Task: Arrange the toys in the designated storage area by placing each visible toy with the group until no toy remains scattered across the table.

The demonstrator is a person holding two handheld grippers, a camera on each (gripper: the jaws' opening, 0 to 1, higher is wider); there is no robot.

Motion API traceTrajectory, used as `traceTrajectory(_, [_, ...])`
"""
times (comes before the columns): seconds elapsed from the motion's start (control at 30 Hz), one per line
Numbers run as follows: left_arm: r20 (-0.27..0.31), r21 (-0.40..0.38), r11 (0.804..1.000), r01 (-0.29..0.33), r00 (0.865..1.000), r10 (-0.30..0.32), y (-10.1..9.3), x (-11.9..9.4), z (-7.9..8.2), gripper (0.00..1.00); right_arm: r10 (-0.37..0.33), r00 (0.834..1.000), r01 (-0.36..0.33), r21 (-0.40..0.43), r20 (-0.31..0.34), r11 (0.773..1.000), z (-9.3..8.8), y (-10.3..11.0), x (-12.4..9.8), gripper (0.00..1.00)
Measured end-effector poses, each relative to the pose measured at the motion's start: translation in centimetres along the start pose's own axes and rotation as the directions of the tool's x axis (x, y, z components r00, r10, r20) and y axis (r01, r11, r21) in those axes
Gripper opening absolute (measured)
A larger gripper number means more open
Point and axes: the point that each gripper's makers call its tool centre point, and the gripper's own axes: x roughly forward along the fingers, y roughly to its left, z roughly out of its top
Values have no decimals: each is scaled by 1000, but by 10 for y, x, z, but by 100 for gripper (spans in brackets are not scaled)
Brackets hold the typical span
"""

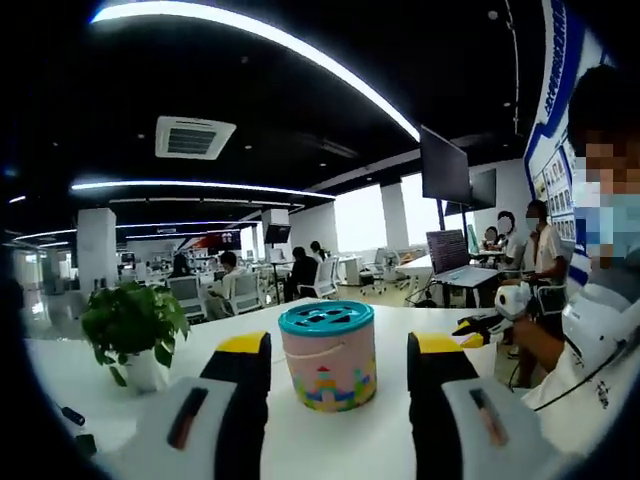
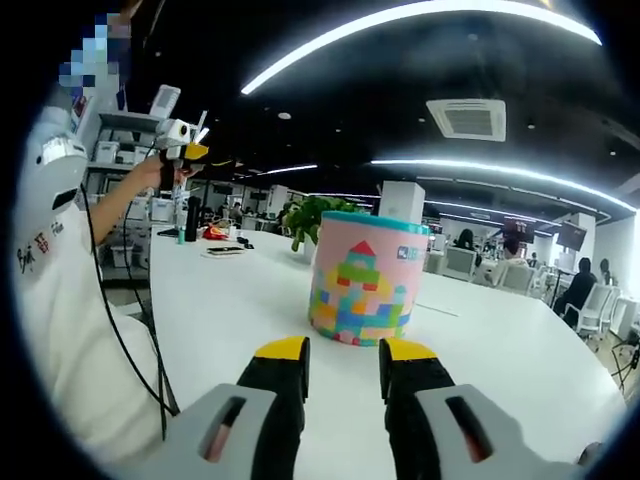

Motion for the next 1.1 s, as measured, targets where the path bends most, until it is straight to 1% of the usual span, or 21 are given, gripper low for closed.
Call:
traceTrajectory(0.1, [9,-27,1000,0,1000,1,1,-4,-12,57,-16,1000,16,10,9,1000,1,-3,-1,30])
traceTrajectory(0.2, [19,-41,999,-9,1000,10,0,-7,-26,57,-15,1000,15,-8,15,1000,9,1,1,32])
traceTrajectory(0.27, [19,-52,998,-24,999,26,-5,-7,-41,56,-13,1000,13,-16,21,1000,15,3,4,33])
traceTrajectory(0.33, [3,-48,998,-28,1000,28,-11,-5,-54,55,-5,1000,5,-27,25,1000,22,7,8,34])
traceTrajectory(0.4, [-1,-36,999,-22,1000,22,-22,-2,-68,55,11,999,-9,-56,36,998,35,13,17,34])
traceTrajectory(0.47, [-4,-42,999,-12,1000,12,-29,-1,-79,56,37,999,-34,-86,35,996,49,23,25,34])
traceTrajectory(0.5, [3,-48,999,-12,1000,13,-31,0,-83,56,45,998,-40,-104,45,994,57,28,27,34])
traceTrajectory(0.57, [10,-57,998,1,1000,-1,-38,0,-88,57,57,997,-50,-119,60,992,68,37,30,33])
traceTrajectory(0.63, [11,-59,998,1,1000,0,-40,0,-90,57,60,996,-52,-122,69,991,73,41,29,32])
traceTrajectory(0.7, [2,-17,1000,17,1000,-17,-46,3,-88,56,55,993,-43,-110,106,993,76,49,26,32])
traceTrajectory(0.73, [-17,-8,1000,26,1000,-26,-48,5,-89,56,53,992,-43,-93,113,995,73,50,25,32])
traceTrajectory(0.77, [-19,-8,1000,26,999,-26,-49,5,-87,56,50,992,-41,-81,117,996,70,51,23,32])
traceTrajectory(0.83, [-23,-5,1000,31,999,-31,-49,5,-84,56,36,994,-30,-54,105,998,60,47,21,31])
traceTrajectory(0.9, [-19,-25,999,34,999,-34,-51,4,-82,56,6,996,-2,-39,90,999,52,41,15,31])
traceTrajectory(0.93, [-22,-32,999,33,999,-34,-51,4,-83,56,-9,996,12,-45,85,999,50,39,12,31])
traceTrajectory(1.03, [-48,-29,999,33,998,-34,-52,7,-89,55,-10,997,13,-44,81,999,49,37,7,31])
traceTrajectory(1.1, [-72,-17,1000,17,997,-18,-52,8,-96,56,-15,996,19,-48,86,999,51,36,4,31])
